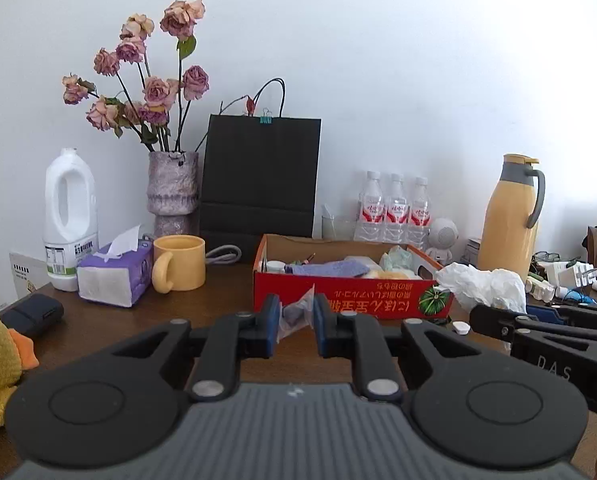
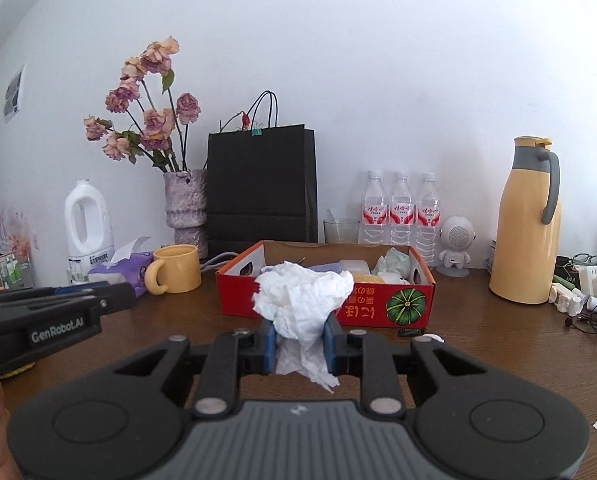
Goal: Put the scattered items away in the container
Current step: 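Grasp the crumpled white tissue with the right tool while the left tool grasps a clear wrapper, then carry tissue and wrapper into the box and open both tools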
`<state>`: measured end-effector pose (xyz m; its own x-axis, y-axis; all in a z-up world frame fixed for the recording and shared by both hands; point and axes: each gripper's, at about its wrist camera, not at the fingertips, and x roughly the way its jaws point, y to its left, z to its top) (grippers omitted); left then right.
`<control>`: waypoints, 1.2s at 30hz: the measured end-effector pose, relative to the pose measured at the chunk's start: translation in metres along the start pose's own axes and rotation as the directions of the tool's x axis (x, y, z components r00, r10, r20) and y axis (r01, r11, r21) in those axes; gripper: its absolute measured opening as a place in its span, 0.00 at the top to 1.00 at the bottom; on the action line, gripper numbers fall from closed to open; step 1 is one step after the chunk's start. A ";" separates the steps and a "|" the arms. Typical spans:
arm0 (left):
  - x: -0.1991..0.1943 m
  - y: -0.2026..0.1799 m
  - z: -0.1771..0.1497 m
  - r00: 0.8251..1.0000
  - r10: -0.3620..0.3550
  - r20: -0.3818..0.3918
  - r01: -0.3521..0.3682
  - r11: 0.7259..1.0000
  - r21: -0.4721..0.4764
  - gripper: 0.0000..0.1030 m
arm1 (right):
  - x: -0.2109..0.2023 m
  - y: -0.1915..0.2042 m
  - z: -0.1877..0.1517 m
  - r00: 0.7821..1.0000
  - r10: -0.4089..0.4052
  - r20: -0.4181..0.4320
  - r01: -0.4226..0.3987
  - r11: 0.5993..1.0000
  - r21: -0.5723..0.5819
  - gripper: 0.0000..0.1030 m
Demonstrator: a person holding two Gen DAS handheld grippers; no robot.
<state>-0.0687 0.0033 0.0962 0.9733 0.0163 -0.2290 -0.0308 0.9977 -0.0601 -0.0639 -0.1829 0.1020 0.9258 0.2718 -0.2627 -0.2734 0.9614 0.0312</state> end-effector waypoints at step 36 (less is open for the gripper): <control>0.377 -0.038 0.141 0.942 -0.081 -0.325 0.093 0.995 0.023 0.81 | 0.349 -0.140 0.181 0.930 0.030 -0.366 -0.030 1.000 0.004 0.79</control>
<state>0.3316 -0.0187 0.1494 0.8454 -0.0867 -0.5270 0.0654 0.9961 -0.0590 0.3446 -0.2149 0.1803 0.7575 0.2658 -0.5963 -0.3002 0.9529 0.0433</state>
